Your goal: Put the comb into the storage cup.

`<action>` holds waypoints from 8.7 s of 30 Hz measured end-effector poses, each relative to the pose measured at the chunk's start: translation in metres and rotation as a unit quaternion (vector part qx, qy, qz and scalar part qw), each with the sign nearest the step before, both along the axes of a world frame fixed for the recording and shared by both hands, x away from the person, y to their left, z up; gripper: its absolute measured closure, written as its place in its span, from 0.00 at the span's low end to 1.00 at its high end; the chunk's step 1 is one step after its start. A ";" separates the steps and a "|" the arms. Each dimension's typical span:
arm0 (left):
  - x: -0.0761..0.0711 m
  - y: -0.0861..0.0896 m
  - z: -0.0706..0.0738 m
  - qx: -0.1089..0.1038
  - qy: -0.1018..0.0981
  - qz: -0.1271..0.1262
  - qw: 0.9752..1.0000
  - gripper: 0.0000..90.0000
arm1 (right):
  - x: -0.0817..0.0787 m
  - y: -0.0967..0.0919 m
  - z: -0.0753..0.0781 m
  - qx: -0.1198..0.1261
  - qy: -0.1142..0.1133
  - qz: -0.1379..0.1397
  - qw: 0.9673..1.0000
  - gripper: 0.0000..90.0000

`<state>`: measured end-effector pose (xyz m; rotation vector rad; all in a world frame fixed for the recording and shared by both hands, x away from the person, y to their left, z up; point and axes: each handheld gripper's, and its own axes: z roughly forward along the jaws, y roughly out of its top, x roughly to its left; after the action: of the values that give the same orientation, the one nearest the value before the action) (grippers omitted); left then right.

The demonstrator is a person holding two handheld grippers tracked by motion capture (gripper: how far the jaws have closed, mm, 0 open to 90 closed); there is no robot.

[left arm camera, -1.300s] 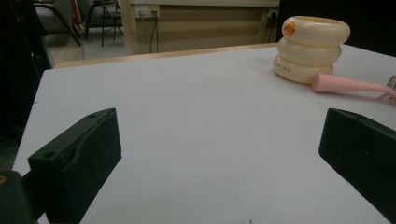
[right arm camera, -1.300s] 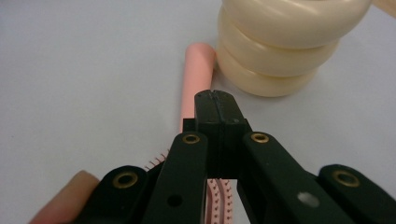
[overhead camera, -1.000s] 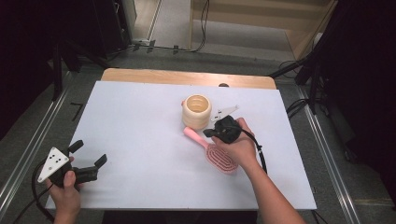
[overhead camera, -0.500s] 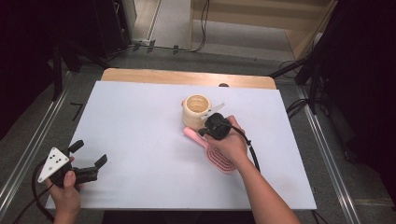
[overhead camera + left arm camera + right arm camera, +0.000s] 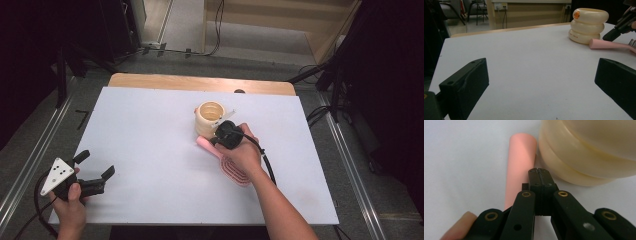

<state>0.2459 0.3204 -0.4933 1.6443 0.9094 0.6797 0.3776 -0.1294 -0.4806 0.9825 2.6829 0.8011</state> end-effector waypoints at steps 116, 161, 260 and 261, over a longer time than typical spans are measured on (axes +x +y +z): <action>0.005 -0.013 0.012 0.016 0.019 -0.029 0.999 0.00 | -0.169 -0.189 -0.009 0.267 -0.249 -0.172 0.915 0.00; 0.025 -0.140 0.064 0.143 0.052 -0.192 0.969 0.00 | -0.170 -0.221 -0.030 0.280 -0.245 -0.184 0.910 0.00; 0.081 -0.294 0.013 0.377 0.253 -0.329 0.828 0.56 | -0.167 -0.216 -0.033 0.266 -0.239 -0.182 0.916 0.00; 0.081 -0.295 0.013 0.380 0.251 -0.332 0.826 0.57 | -0.167 -0.216 -0.033 0.266 -0.239 -0.182 0.916 0.00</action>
<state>0.3271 0.0258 -0.4803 2.7549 0.3195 0.0790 0.2108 -0.3450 -0.5137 1.1537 1.8253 1.4887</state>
